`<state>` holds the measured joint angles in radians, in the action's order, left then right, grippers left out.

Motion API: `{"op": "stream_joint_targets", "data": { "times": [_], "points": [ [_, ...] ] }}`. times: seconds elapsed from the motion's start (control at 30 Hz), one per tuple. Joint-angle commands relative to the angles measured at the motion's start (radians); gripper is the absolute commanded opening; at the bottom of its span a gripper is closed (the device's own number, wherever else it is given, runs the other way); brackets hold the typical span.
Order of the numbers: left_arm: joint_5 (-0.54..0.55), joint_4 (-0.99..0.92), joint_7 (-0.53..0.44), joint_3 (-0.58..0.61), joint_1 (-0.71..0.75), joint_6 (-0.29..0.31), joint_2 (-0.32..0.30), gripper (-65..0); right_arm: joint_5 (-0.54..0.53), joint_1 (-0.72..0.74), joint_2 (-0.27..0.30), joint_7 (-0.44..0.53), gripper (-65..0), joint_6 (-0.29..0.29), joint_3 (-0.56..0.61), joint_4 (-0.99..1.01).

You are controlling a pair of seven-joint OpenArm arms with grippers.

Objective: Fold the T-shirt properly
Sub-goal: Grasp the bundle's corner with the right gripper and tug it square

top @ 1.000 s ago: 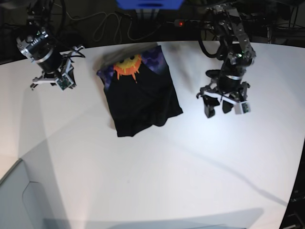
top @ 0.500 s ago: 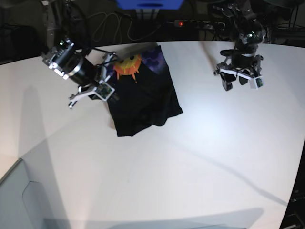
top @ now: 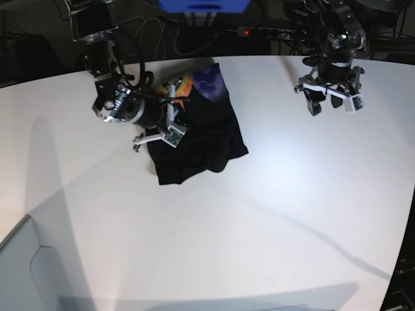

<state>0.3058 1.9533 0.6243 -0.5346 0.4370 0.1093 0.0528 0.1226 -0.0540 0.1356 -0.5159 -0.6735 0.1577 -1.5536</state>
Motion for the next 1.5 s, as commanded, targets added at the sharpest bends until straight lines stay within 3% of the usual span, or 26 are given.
{"op": "stream_joint_targets", "data": {
  "times": [0.0, 0.23, 0.43, 0.6, 0.73, 0.93, 1.07, 1.3, 1.47],
  "points": [
    [0.008, 0.019, -0.027, -0.003, 0.001, 0.003, -0.005, -28.7, -0.007, 0.003, 0.026, 0.027, -64.9, -0.025, -0.031, -0.011],
    [0.008, 0.016, -0.027, 0.0, -0.01, 0.003, 0.0, -28.7, -0.008, -0.042, 0.129, 0.084, -64.9, -0.025, -0.063, -0.012],
    [0.008, 0.013, -0.027, -0.005, -0.028, 0.003, -0.005, -28.7, -0.008, -0.068, 0.183, 0.084, -64.9, -0.025, -0.076, -0.014],
    [0.008, 0.019, -0.027, -0.005, -0.03, 0.003, -0.005, -28.7, -0.013, -0.074, 0.192, 0.078, -64.9, -0.025, -0.151, -0.067],
    [0.008, 0.019, -0.027, -0.005, -0.03, 0.003, -0.005, -28.7, -0.014, -0.1, 0.183, 0.075, -64.9, -0.025, -0.191, -0.209],
    [0.006, 0.019, -0.027, -0.005, -0.02, 0.003, -0.006, -28.7, -0.011, -0.089, 0.066, 0.075, -64.9, -0.025, -0.185, -0.325],
    [0.006, 0.031, -0.027, -0.051, -0.017, 0.003, -0.001, -28.7, -0.008, -0.02, -0.007, 0.075, -64.9, -0.025, -0.171, -0.242],
    [0.008, 0.041, -0.027, -0.126, 0.021, 0.005, -0.005, -28.7, -0.008, 0.102, -0.021, 0.084, -64.9, -0.025, -0.129, 0.0],
    [0.008, 0.041, -0.027, -0.16, 0.03, 0.005, -0.005, -28.7, -0.008, 0.133, -0.021, 0.086, -64.9, -0.025, -0.008, 0.072]
  ]
}}
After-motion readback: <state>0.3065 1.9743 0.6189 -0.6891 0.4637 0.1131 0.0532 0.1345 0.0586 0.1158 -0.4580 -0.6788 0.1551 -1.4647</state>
